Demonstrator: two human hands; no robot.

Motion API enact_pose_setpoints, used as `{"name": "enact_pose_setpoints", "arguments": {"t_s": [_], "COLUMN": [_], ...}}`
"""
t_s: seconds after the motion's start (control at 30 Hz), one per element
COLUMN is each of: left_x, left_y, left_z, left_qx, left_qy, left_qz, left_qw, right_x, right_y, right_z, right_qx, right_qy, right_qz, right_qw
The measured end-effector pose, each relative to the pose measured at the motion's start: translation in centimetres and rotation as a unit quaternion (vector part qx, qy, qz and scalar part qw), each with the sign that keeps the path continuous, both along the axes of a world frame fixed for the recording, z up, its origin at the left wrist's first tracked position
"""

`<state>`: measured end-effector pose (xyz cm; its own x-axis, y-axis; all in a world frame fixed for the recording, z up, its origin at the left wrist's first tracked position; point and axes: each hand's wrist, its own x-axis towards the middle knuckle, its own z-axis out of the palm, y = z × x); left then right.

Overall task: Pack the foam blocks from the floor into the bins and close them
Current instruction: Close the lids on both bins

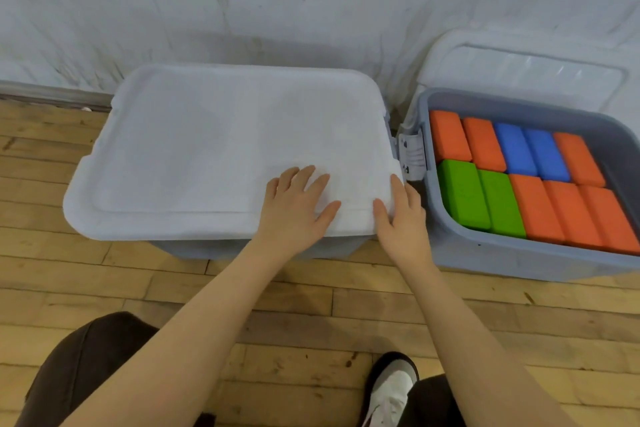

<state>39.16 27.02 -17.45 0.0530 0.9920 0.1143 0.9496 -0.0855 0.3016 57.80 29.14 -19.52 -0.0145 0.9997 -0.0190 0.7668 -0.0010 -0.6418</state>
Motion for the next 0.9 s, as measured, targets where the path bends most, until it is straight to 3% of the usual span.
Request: {"name": "enact_pose_setpoints", "arguments": {"t_s": [0.2, 0.37, 0.7, 0.9], "left_x": [1.7, 0.5, 2.6, 2.8], "left_y": [1.3, 0.4, 0.9, 2.4], "left_z": [-0.8, -0.7, -1.0, -0.8], "left_qx": [-0.083, -0.078, -0.099, -0.046], "left_qy": [0.060, 0.078, 0.091, 0.105], "left_qz": [-0.002, 0.006, -0.019, -0.006], "left_qw": [0.995, 0.994, 0.991, 0.993], "right_x": [-0.6, -0.7, 0.6, 1.0], "right_y": [-0.3, -1.1, 0.4, 1.6], "right_z": [0.1, 0.4, 0.2, 0.3], "right_qx": [0.035, 0.069, 0.031, 0.071], "right_qy": [0.016, 0.030, 0.039, -0.040], "right_qz": [-0.033, -0.046, -0.083, -0.062], "right_qw": [0.999, 0.996, 0.995, 0.995]}}
